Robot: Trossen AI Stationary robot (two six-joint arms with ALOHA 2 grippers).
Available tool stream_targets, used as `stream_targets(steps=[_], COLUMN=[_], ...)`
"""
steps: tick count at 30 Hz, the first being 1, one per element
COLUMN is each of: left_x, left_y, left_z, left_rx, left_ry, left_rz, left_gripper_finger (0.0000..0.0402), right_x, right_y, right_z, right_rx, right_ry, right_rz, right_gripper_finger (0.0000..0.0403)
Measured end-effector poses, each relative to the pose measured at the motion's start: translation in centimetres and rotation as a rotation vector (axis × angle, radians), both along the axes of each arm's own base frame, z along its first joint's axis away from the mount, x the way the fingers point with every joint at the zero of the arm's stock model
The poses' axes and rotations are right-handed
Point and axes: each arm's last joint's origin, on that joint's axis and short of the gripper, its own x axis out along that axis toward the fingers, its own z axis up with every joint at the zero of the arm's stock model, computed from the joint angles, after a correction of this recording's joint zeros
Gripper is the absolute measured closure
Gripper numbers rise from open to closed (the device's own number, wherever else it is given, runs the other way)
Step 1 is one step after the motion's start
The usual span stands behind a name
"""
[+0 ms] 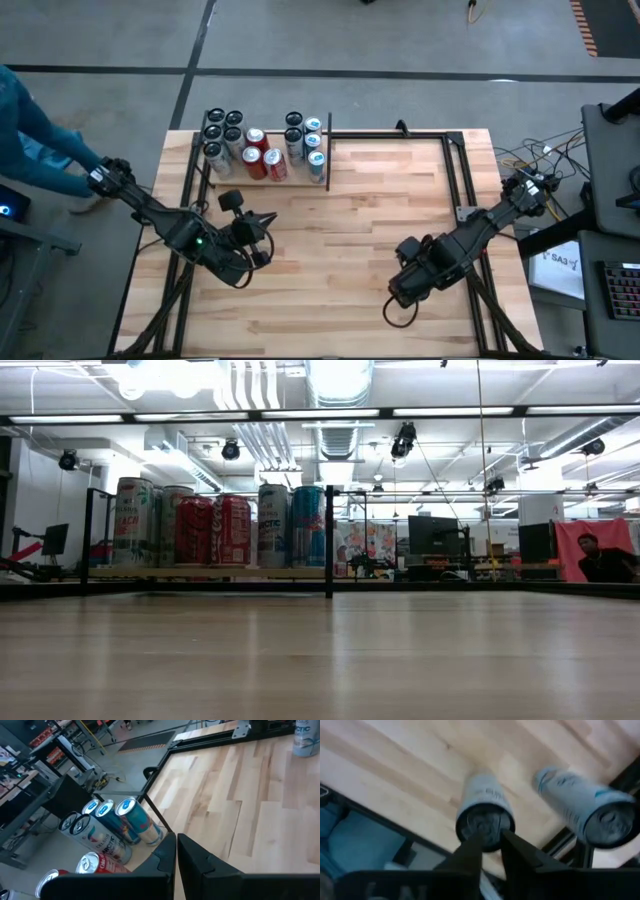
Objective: Place canned beverage on shelf
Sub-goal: Put the white and yellow soda can on the shelf aligned with the other white and yellow soda cans
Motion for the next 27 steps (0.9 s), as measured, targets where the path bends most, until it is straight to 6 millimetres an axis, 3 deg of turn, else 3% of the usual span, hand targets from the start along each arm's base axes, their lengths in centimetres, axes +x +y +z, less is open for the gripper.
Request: stream_targets(steps=[11,15,18,27], left_x=[0.0,0.0,0.1,0.1], left_y=[0.0,0.0,0.0,-0.1], left_z=[0.0,0.0,-0.1,-0.2], left_rx=[0.002,0.002,0.002,0.000], left_ry=[0.000,0.001,0.002,0.003], left_rz=[-0.001,0.000,0.001,0.004], left_gripper_finger=[0.0402,0.0402,0.0402,0.0402], right_x=[0.1,0.4,0.7,0.7], right_y=[0.3,0.6,1.0,2.0], right_z=[-0.3,-1.1,-1.8,-3.9], right_rx=[0.037,0.022,0.012,-0.017], right_ry=[0.054,0.074,0.086,0.124], right_rz=[-0.086,-0.073,-0.049,-0.019], right_gripper_finger=[0.0124,0.0057,0.0035,0.0031])
